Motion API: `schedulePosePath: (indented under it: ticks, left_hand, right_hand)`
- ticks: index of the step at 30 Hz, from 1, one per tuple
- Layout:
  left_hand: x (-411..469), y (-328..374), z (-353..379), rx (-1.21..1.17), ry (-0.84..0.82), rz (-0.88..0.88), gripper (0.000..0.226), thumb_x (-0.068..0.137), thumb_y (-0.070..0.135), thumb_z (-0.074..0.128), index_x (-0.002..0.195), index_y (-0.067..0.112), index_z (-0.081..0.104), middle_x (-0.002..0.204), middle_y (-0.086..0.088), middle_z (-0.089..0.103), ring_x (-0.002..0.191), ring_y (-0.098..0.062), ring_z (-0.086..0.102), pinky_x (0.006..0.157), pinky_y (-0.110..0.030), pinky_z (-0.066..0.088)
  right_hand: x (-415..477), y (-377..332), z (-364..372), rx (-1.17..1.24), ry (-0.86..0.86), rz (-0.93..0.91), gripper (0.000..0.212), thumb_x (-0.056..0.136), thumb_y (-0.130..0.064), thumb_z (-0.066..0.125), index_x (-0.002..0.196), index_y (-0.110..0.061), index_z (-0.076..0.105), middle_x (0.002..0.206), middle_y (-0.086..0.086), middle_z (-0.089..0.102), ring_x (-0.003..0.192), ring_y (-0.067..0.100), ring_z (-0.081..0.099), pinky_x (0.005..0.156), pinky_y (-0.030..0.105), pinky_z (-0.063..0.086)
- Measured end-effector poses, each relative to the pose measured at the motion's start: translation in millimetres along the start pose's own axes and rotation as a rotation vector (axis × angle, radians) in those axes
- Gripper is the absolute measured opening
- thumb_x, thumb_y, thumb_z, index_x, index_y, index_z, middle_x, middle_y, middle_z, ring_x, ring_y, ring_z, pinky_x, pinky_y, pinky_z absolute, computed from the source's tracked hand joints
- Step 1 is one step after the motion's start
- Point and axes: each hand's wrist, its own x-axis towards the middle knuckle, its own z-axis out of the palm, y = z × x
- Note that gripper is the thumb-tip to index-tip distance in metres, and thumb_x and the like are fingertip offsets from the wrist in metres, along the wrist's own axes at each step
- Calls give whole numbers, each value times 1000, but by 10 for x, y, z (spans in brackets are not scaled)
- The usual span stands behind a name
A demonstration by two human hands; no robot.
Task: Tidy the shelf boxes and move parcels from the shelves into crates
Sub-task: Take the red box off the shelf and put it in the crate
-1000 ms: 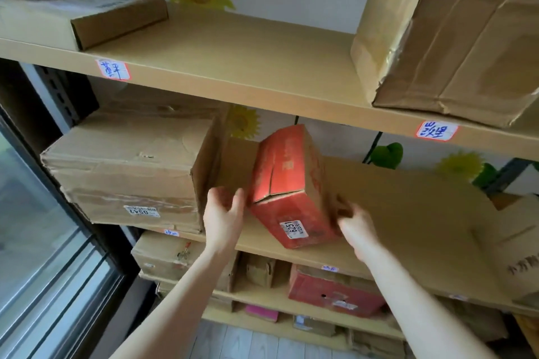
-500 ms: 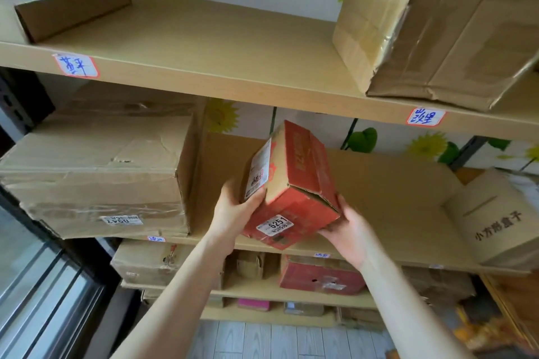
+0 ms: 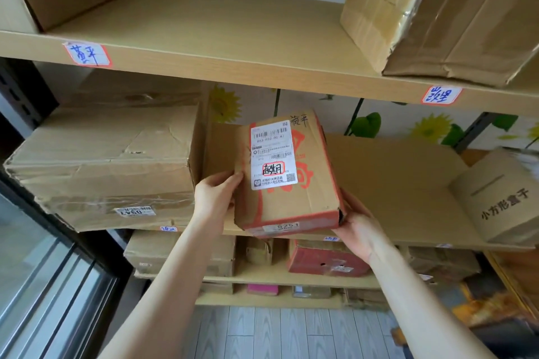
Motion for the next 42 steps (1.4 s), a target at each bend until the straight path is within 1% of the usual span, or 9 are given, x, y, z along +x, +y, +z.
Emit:
schedulePosePath:
  ticks: [3,7,10,19,25,28,33,38,42]
  left_hand:
    - [-41,-28,17,-66,-133,-10,28,86,28,63,113,21,61,81,5,65,65,-9,59,47,-14,45]
    - [-157,-147,194,-131,-359,-72,43,83,31,65,125,36,53,103,11,72,84,-7,70,56,-21,54]
    - [-300,-254,438,-95,-458,-91,46,83,31,65,127,37,51,105,11,71,86,-9,71,56,-23,55]
    - [-1494,-866,1690,83,-697,-218,23,83,31,65,105,32,61,85,5,75,67,-14,72,50,-32,56]
    - [-2969,-1906,2867,296,-920,-275,32,86,31,60,111,12,63,84,1,74,67,-15,68,67,-35,56]
    - [-3715,-2434,3333,407,-1040,-343,39,87,32,58,119,9,57,106,-10,68,87,-26,66,93,-51,48]
    - [-4655,-3119,3953,589,-1232,-373,32,88,30,58,113,10,58,99,-8,69,85,-22,66,70,-34,53]
    - [-5257,-3827,4515,804,-1377,-357,38,90,32,55,120,8,54,109,-11,65,91,-24,62,64,-31,49]
    - [-5511,-4550,4962,981,-1430,-281,28,93,30,51,112,11,56,113,-11,63,94,-22,60,68,-30,48]
  right_hand:
    - [-53,36,46,-35,32,-7,34,81,-8,54,111,-20,68,113,9,69,105,23,65,75,34,56]
    - [-269,67,16,-147,153,20,58,74,-59,50,118,-23,62,116,1,68,108,15,63,90,37,49]
    - [-592,65,-119,-160,210,18,64,69,-70,45,117,-31,62,115,-4,68,104,13,65,85,37,50]
    - [-2079,-194,-1274,27,594,-96,45,93,-53,32,117,-27,60,122,1,64,95,8,65,78,26,52]
    - [-3633,-274,-2633,172,870,-211,45,95,-40,41,125,-10,57,124,8,62,116,25,57,89,32,53]
    - [-4415,-197,-3211,222,1001,-247,43,95,-38,43,123,-10,58,122,13,63,115,27,58,99,39,46]
    - [-5370,23,-4015,397,1130,-294,60,93,-50,36,52,-22,72,50,-7,65,47,3,61,43,14,45]
    - [-5857,186,-4696,469,1241,-194,40,83,-50,55,105,-19,68,109,6,71,96,19,69,78,34,57]
    - [-6033,396,-5411,504,1321,-88,46,86,-33,61,121,-5,55,114,11,66,100,25,65,84,37,55]
